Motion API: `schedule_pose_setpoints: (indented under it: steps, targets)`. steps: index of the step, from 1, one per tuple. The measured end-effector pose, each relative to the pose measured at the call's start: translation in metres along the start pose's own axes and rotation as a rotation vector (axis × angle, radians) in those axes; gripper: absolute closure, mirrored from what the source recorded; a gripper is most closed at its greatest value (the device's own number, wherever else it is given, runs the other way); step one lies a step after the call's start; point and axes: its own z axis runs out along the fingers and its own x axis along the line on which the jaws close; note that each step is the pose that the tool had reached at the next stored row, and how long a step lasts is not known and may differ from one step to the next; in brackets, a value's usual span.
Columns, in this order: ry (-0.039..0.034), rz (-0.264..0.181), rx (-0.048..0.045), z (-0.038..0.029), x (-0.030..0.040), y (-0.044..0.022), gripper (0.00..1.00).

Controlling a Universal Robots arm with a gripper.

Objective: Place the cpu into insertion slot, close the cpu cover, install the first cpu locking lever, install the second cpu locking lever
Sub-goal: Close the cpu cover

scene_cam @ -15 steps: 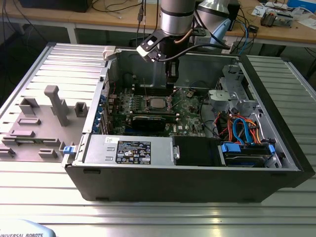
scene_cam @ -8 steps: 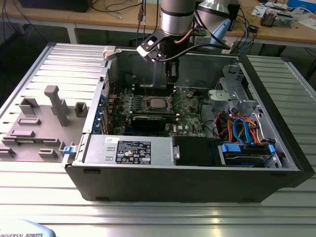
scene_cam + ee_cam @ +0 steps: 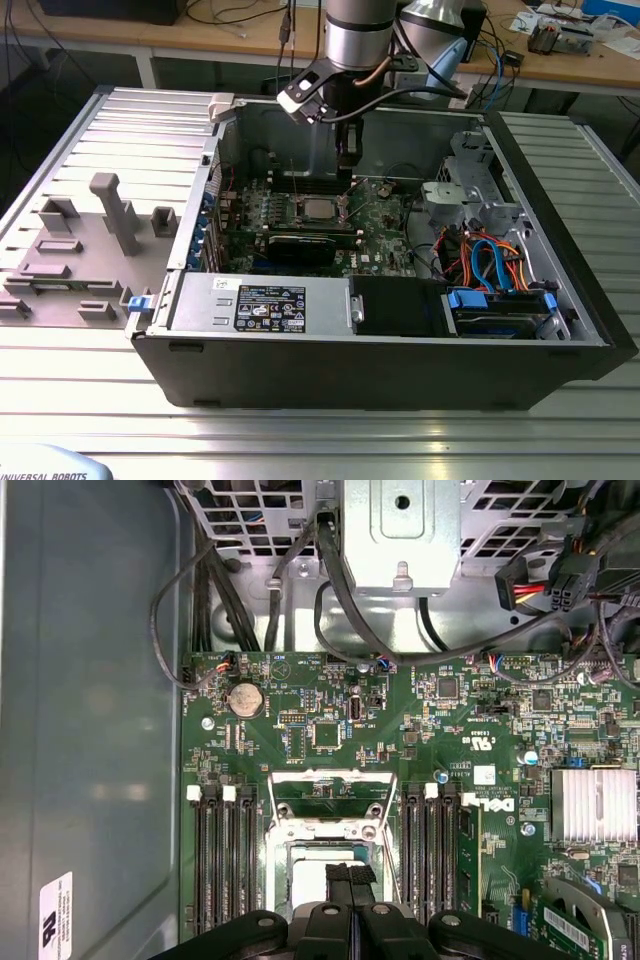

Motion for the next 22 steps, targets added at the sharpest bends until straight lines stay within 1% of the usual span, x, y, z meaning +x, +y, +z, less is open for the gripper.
schedule_pose_setpoints:
  steps: [3,4,8,13,15,22]
  targets:
    - [-0.0003,0.000,0.0001,-0.0002,0.0000,0.0001,0.89]
    - [-0.0004,0.000,0.0003,-0.0002,-0.0001,0.0017,0.89]
    - [-0.0002,0.000,0.0001,0.0004,-0.0001,0.0124,0.89]
    - [-0.0002,0.000,0.0001,0.0008,-0.0001,0.0206,0.89]
    - [-0.0003,0.000,0.0001,0.0009,0.0000,0.0218,0.89]
    - [-0.0003,0.000,0.0001,0.0009,0.0000,0.0223,0.89]
